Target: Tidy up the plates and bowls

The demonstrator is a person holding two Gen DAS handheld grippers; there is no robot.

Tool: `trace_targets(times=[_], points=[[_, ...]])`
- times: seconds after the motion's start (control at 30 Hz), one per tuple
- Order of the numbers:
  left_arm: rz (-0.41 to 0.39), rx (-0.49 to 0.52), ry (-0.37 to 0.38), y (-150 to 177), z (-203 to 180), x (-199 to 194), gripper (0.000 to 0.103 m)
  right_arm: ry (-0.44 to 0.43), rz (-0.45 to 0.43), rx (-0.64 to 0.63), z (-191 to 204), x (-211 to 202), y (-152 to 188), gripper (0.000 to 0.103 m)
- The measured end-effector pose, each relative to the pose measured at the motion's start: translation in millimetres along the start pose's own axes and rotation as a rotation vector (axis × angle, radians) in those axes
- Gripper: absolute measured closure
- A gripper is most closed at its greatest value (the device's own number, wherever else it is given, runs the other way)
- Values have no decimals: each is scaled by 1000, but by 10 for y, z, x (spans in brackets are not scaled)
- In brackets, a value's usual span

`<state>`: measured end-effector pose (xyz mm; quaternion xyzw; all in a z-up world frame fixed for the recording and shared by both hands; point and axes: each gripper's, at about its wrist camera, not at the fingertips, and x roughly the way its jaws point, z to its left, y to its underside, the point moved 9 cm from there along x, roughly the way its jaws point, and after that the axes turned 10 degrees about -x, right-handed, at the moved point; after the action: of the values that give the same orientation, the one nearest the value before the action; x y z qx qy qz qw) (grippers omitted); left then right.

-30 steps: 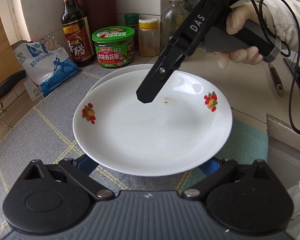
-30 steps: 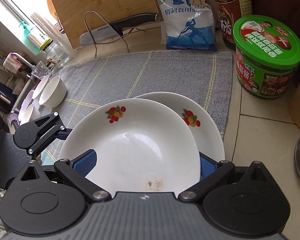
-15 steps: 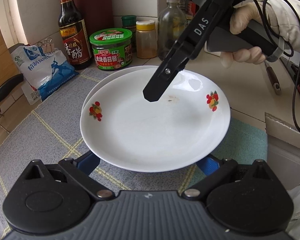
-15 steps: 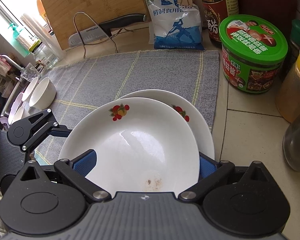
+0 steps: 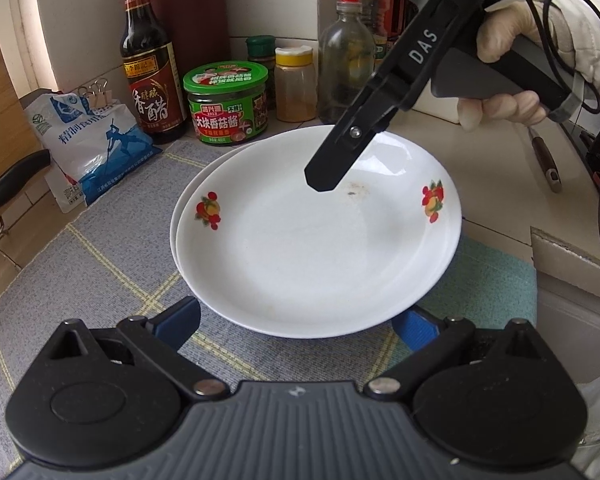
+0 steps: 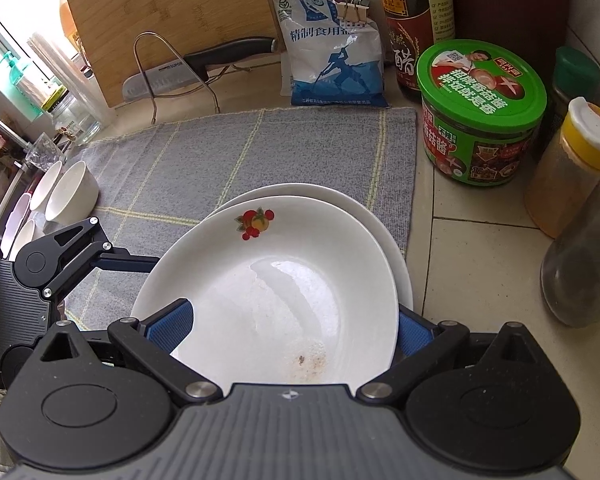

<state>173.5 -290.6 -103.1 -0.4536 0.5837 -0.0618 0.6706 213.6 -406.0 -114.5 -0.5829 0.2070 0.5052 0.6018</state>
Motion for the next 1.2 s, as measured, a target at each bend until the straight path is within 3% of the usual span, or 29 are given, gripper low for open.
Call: trace_targets(times=[0.3,0.43,0.63,0.77,1.2], points=[[-15,-4,-11,3,8,-20,2,89,0,-16,33,-69,51,0],[-26,-7,-22,15,14,-37,2,164,44,-44,44,-44,137,0],[-72,-26,-33,2,55,-149,2,191,28,-57,119,-89,178,0],[-142,-65,-58,-83,121,-346,1,195,-19,-80,259,-173,126,0],[-260,-230,-231,-51,385,-924,1,389,-249,-194,759,-345,-36,0]])
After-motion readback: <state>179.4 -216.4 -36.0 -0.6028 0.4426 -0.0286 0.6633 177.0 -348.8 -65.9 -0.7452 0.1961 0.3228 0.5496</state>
